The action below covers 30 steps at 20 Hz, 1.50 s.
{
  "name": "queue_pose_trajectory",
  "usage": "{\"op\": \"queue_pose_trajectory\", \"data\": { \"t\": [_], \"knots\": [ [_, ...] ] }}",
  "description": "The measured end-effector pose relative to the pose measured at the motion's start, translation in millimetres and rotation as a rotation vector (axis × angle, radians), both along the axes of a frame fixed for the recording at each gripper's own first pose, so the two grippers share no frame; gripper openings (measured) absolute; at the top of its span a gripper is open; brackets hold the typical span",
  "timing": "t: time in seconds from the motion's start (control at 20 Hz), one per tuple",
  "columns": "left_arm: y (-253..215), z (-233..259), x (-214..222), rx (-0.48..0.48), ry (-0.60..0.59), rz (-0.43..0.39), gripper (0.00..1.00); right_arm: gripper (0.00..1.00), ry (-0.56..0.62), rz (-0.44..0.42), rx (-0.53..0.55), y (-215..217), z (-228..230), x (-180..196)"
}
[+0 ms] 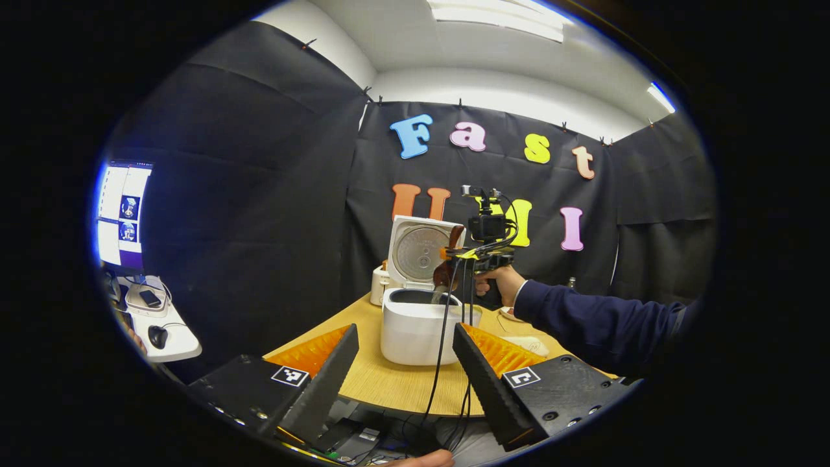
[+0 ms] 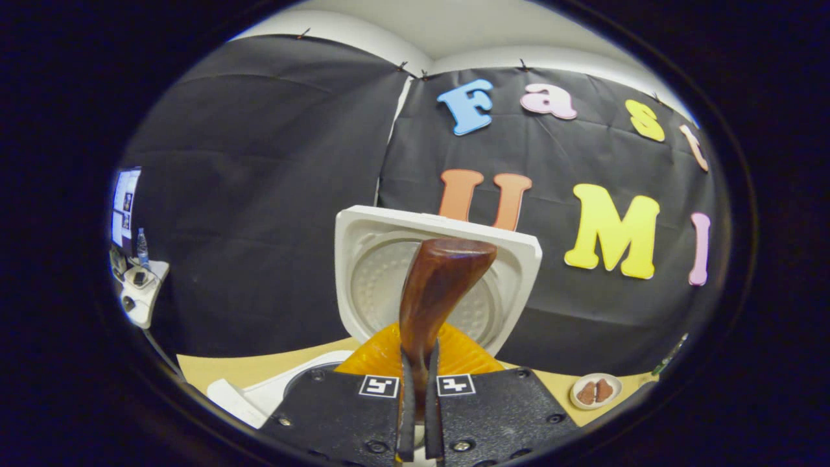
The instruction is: Close the left gripper, press the button to open the rice cooker; take a wooden spoon from the chopstick holder with the right hand, scoop a spoonful of rice and pour it into the rice cooker, then put the wooden spoon back into the chopstick holder.
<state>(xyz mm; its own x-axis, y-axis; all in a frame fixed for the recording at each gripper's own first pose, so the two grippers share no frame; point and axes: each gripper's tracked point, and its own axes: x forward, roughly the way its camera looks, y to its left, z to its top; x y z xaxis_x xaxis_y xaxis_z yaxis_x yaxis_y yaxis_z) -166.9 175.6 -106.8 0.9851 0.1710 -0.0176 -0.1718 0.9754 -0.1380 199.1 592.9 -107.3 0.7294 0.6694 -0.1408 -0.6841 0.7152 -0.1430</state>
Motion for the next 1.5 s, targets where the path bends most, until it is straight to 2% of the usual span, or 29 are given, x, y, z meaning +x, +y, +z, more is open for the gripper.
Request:
{"op": "queue_pose_trajectory", "data": {
  "t": [0.3,0.5,0.7,1.0,1.3,1.5],
  "knots": [
    [-6,1,-9,-0.003,-0.011,-0.009,0.93,0.08,-0.123,-0.015,-0.063,5,10,-12],
    [-8,4,-17,-0.007,-0.022,-0.013,0.93,0.08,-0.106,-0.043,-0.029,-5,14,-15],
    [-7,6,-20,0.001,-0.029,-0.006,0.93,0.08,-0.040,-0.056,0.056,-22,28,-20],
    [-20,13,-17,0.010,-0.043,-0.013,0.93,0.10,0.012,-0.087,0.184,-85,74,-38],
    [-32,17,-7,0.015,-0.054,-0.020,0.93,0.10,-0.008,-0.117,0.218,-161,101,-60],
    [-34,19,1,0.012,-0.057,-0.006,0.93,0.10,0.007,-0.187,0.209,-219,97,-62]
  ]
}}
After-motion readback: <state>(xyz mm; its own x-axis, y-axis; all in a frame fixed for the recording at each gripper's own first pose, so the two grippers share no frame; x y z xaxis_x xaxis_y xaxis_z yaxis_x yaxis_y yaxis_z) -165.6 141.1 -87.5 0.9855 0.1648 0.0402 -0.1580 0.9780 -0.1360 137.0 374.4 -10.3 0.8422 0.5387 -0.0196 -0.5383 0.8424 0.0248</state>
